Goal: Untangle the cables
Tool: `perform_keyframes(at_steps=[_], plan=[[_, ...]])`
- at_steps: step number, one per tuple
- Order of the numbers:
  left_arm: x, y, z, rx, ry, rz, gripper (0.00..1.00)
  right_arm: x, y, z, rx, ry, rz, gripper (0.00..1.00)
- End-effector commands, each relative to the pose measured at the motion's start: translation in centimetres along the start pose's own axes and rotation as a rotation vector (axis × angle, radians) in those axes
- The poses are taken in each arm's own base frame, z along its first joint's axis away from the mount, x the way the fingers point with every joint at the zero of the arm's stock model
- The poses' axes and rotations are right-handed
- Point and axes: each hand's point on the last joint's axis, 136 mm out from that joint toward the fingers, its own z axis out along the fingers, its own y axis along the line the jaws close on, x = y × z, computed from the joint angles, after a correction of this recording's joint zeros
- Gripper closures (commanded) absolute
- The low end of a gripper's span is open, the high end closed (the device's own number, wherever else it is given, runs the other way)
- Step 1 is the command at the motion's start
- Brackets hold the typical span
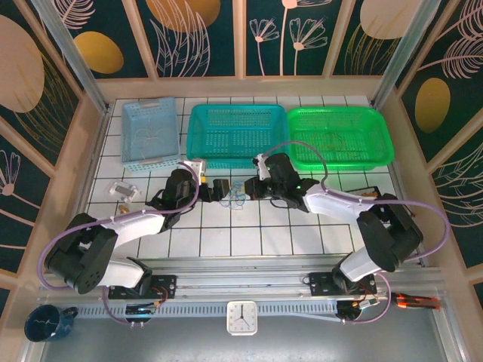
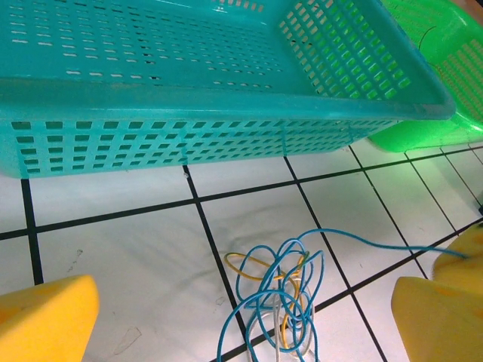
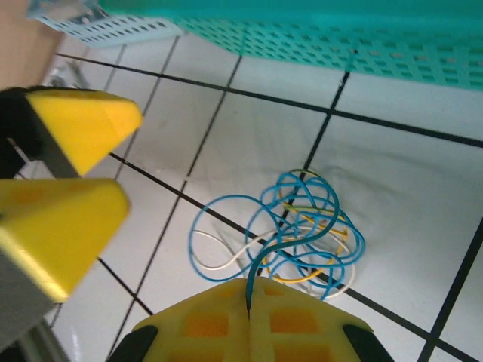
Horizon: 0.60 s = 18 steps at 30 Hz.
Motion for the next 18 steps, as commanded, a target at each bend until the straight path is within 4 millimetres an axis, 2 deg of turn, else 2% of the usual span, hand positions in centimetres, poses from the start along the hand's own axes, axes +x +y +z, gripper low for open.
perform_keyframes(at_steps=[1, 8, 18], plan=[[-1.3, -0.8, -0.4, 0.039, -0.051, 0.042, 0.01, -2.0, 2.0, -1.6, -0.091, -0.033, -0.008, 1.00], [-1.2, -1.7, 0.0, 0.094, -0.050, 0.084, 0.01, -4.5, 4.0, -3.4, -0.202, -0.095, 0.017, 1.00], [-1.4, -3.5, 1.8, 0.191, -0.025, 0.153, 0.01, -5.8, 6.2, -4.6, -0.302, -0.126, 0.032, 1.00]])
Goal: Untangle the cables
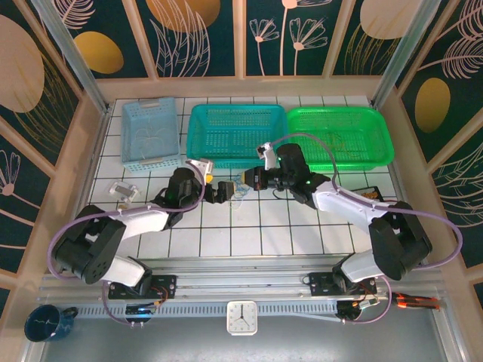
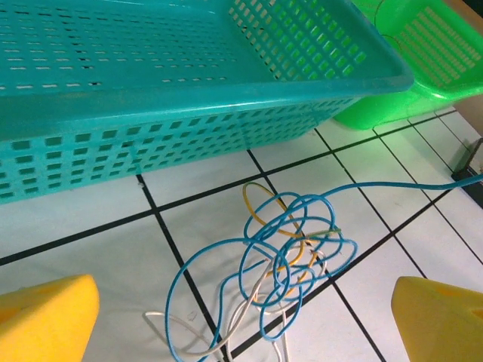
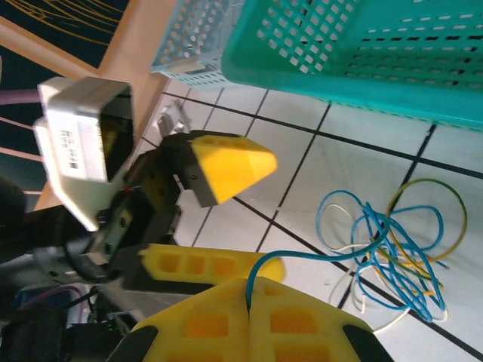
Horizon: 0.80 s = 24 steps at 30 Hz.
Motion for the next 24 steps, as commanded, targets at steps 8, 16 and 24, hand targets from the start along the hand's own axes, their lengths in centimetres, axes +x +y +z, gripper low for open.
perform_keyframes(at_steps=[8, 16, 24], plan=[[-3.0, -2.4, 1.9, 0.127, -0.066, 0.074, 0.01, -2.1, 4.3, -1.1, -0.140, -0.057, -0.017, 1.00], [-2.3, -3.1, 3.3, 0.180, -0.055, 0.052, 0.06, -2.7, 6.8, -1.4, -0.227, -0.067, -0.014, 1.00], [-0.5, -2.6, 4.1, 0.196, -0.023, 0.016, 0.32, -5.2, 10.4, -3.4, -0.328, -0.116, -0.035, 1.00]])
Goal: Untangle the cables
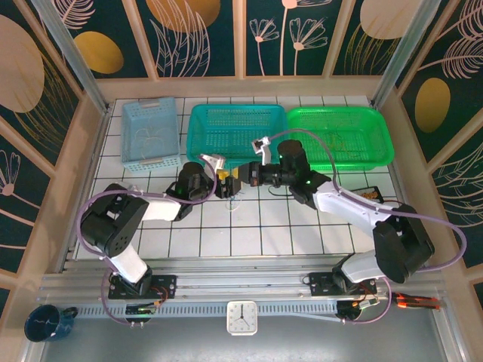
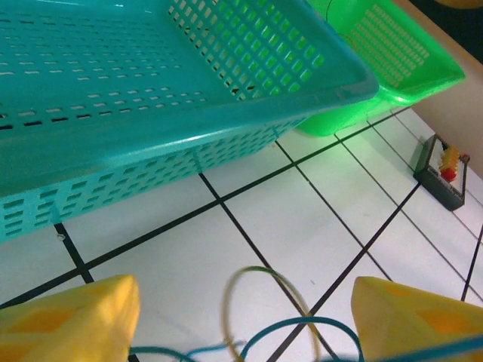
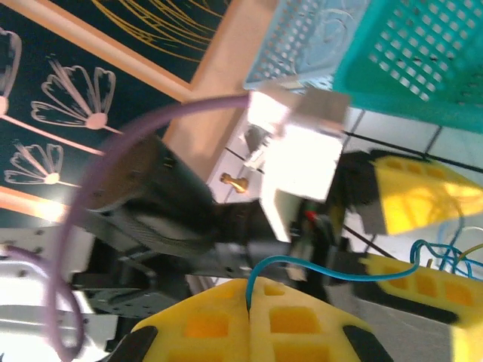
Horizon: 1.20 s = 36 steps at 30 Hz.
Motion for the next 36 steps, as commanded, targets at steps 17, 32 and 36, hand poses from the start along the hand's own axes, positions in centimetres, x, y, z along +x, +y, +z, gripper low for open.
perform_keyframes(at_steps=[17, 32, 36], plan=[[4.0, 0.6, -0.3, 0.028, 0.048, -0.039, 0.53, -12.0, 13.4, -8.3, -0.293, -0.323, -0.196, 1.00], [4.6, 0.7, -1.4, 0.008, 0.047, -0.042, 0.47, -14.4, 13.7, -9.4, -0.312, -0.376, -0.187, 1.00], [3.4, 0.0, -2.5, 0.010, 0.010, -0.019, 0.38, -13.3, 12.1, -8.9, -0.290, -0.358, -0.152, 1.00]])
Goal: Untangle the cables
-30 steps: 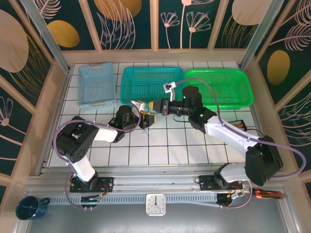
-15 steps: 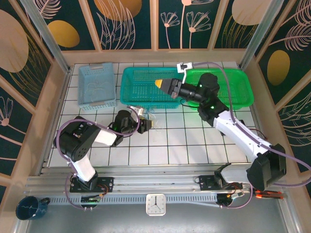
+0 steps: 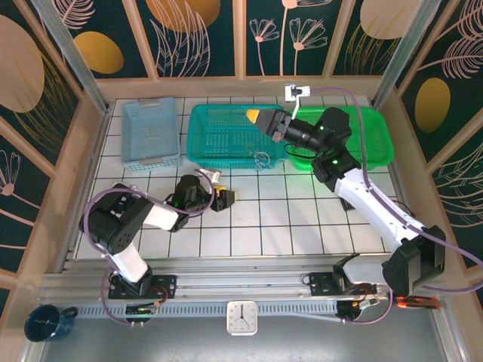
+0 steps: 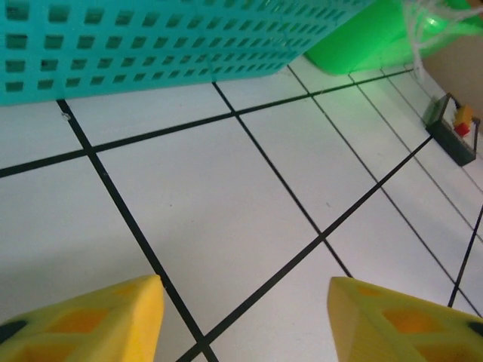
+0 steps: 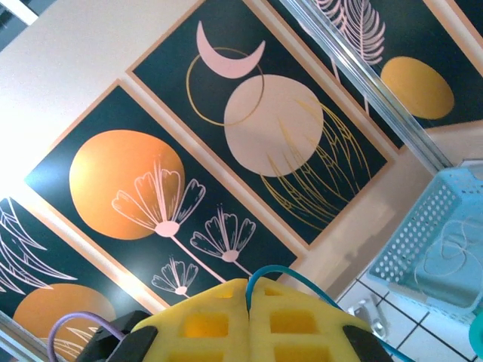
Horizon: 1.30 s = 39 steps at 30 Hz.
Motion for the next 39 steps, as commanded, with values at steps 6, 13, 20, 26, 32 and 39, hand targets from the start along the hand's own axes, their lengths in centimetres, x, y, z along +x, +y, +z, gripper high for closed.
perform_keyframes(at_steps=[6, 13, 20, 26, 32, 39], plan=[[-3.3, -2.4, -2.3, 0.042, -0.112, 0.071, 0.25, 2.7, -1.7, -0.9, 0.022, 0.036, 0.044, 1.00], [-7.2, -4.5, -3.5, 0.067, -0.210, 0.142, 0.16, 5.6, -2.4, -0.3, 0.043, 0.091, 0.067, 1.00], [-10.0, -5.1, -3.5, 0.050, -0.274, 0.185, 0.12, 8.2, -2.2, 0.7, 0.027, 0.148, 0.088, 1.00], [-10.9, -5.0, -2.4, 0.056, -0.282, 0.189, 0.15, 9.8, -1.2, 1.7, -0.010, 0.184, 0.098, 1.00], [-10.1, -5.0, -1.1, 0.100, -0.261, 0.164, 0.33, 9.2, 0.1, 2.3, -0.041, 0.180, 0.083, 1.00], [-6.9, -4.0, -0.6, 0.130, -0.216, 0.107, 0.64, 5.2, 1.9, 2.5, -0.083, 0.114, 0.033, 1.00]])
